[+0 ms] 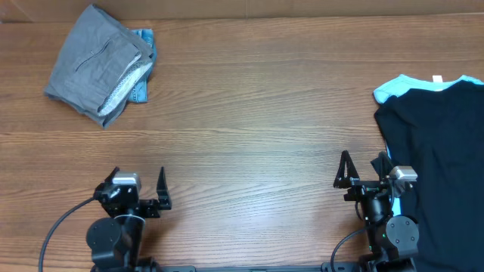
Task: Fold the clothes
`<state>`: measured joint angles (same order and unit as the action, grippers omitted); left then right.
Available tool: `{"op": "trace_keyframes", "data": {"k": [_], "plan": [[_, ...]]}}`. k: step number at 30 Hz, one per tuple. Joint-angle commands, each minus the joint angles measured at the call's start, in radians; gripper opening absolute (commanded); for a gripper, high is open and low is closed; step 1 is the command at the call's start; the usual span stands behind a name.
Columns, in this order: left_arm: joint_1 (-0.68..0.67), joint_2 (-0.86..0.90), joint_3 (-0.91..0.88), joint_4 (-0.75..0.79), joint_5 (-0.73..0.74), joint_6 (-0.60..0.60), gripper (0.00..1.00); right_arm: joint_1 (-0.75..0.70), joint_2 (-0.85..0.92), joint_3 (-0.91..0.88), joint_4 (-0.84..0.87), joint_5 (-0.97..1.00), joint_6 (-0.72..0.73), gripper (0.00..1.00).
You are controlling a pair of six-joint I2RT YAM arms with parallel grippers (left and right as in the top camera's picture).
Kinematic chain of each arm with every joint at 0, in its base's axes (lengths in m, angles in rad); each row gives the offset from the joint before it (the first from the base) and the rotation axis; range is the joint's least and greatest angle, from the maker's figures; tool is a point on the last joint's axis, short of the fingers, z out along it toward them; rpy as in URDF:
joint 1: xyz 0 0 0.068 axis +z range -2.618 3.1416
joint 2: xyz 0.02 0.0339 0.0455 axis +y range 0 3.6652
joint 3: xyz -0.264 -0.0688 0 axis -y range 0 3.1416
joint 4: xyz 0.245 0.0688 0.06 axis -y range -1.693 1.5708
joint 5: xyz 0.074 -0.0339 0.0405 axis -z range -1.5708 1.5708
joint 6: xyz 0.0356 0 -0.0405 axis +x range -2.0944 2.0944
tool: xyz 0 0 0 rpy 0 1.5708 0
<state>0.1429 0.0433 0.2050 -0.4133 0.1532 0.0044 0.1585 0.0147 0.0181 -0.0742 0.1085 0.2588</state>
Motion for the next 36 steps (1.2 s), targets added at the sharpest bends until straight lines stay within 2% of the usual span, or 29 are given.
{"op": "trace_keyframes", "data": {"k": [1, 6, 36], "plan": [[-0.014, -0.04, -0.07, 0.05, -0.007, 0.019, 1.0, -0.003, -0.012, -0.01, 0.005, -0.001, 0.003, 1.0], [-0.015, -0.04, -0.107, 0.097, -0.004, 0.019, 1.0, -0.003, -0.012, -0.01, 0.005, -0.001, 0.003, 1.0], [-0.014, -0.039, -0.107, 0.096, -0.003, 0.018, 1.0, -0.003, -0.012, -0.01, 0.006, -0.001, 0.004, 1.0]]}}
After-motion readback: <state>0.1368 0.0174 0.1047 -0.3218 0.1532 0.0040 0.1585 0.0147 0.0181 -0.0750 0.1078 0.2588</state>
